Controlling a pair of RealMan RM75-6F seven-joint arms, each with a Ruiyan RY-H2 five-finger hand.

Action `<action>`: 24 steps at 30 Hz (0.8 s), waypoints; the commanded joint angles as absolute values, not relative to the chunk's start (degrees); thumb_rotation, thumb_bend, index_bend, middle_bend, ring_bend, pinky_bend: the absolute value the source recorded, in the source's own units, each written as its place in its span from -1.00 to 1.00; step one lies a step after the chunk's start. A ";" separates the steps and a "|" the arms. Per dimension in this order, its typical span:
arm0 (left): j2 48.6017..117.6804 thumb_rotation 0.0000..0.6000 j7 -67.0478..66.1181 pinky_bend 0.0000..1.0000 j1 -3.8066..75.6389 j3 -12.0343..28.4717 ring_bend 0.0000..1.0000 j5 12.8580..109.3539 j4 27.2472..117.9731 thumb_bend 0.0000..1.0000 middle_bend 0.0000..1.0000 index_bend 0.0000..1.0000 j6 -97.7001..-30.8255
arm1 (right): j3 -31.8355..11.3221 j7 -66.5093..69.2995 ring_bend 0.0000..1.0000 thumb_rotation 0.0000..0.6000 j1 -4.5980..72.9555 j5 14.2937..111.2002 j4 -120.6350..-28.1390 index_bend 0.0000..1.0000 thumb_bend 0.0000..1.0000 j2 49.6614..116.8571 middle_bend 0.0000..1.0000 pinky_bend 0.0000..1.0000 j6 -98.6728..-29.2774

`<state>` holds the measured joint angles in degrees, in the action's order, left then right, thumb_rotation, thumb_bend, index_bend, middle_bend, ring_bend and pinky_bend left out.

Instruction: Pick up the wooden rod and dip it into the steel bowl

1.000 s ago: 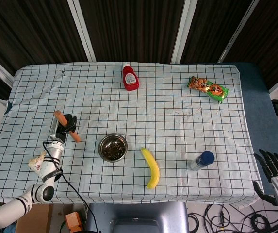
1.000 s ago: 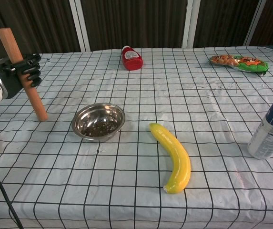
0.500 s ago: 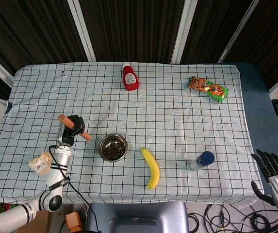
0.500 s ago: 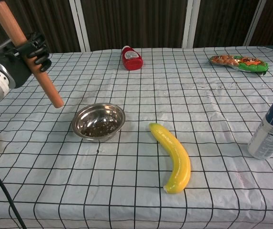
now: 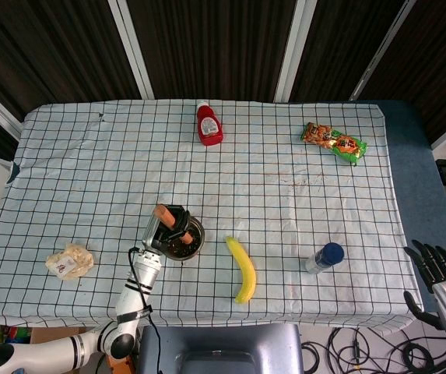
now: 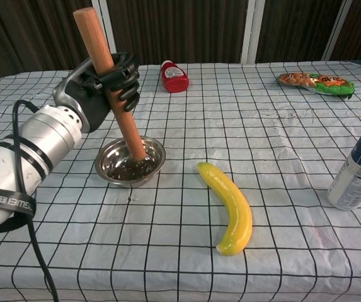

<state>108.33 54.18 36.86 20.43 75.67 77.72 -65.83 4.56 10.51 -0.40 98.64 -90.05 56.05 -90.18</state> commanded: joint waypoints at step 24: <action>117.40 1.00 60.50 1.00 40.77 18.75 0.96 79.65 55.61 0.49 1.00 1.00 -66.71 | 4.37 12.16 -1.00 1.00 -0.82 98.33 -89.57 -1.00 -0.27 55.50 -1.00 -1.00 -91.09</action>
<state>117.72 60.45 40.59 18.34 79.36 55.13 -66.23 4.37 12.13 -0.81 98.33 -89.58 55.52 -91.07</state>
